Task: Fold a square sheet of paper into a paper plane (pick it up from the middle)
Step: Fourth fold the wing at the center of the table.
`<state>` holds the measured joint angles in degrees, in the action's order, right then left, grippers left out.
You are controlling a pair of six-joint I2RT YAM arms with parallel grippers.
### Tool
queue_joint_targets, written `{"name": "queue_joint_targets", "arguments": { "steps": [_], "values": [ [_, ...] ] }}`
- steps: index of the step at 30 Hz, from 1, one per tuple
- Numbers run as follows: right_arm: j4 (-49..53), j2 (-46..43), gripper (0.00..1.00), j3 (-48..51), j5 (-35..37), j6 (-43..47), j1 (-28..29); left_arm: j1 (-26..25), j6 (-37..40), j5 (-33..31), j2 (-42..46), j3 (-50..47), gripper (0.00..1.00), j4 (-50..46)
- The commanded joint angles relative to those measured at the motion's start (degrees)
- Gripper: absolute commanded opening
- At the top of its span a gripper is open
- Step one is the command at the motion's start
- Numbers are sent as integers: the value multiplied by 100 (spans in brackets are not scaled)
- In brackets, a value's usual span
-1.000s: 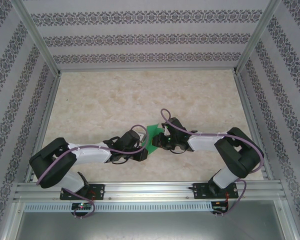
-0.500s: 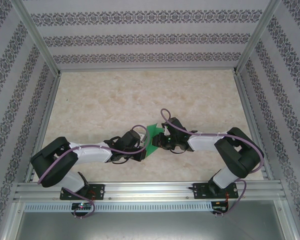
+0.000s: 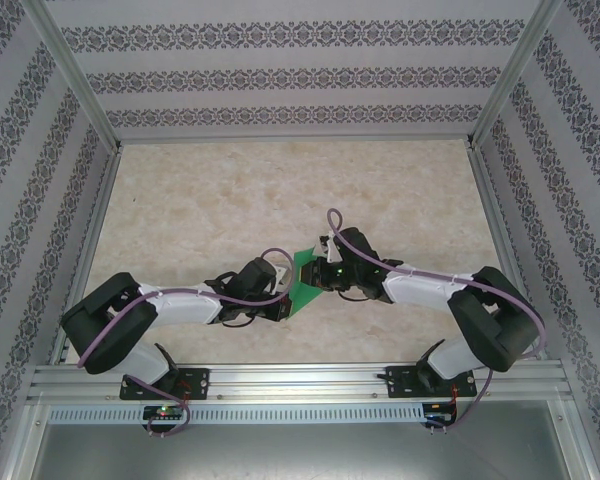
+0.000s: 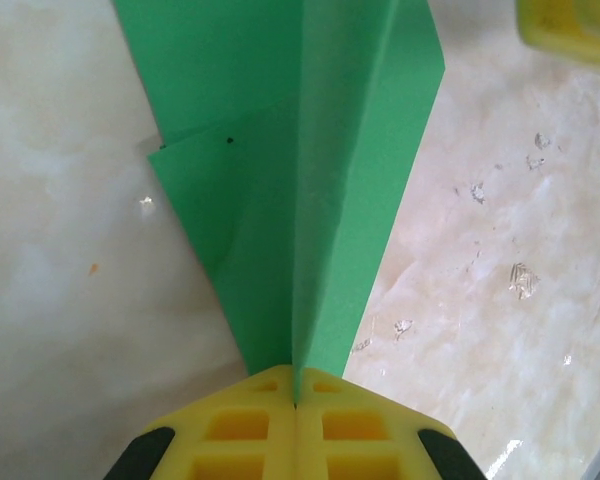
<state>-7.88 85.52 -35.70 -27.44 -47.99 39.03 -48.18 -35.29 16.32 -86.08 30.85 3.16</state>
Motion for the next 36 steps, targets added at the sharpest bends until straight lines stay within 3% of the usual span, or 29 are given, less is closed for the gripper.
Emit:
{"name": "queue_joint_targets", "arguments": {
  "steps": [1,16,29,36],
  "values": [
    [-660,334,17,-268,-442,-59,103,94,-49,272,-136,-96,0,248],
    [-580,1310,18,-729,-348,-48,-9,237,-268,456,-280,-178,0,275],
    [-364,420,21,-432,-200,-5,-66,459,-45,944,-505,57,0,77],
    [-463,616,21,-418,-249,-70,-6,546,-211,1180,-690,119,0,193]
  ]
}}
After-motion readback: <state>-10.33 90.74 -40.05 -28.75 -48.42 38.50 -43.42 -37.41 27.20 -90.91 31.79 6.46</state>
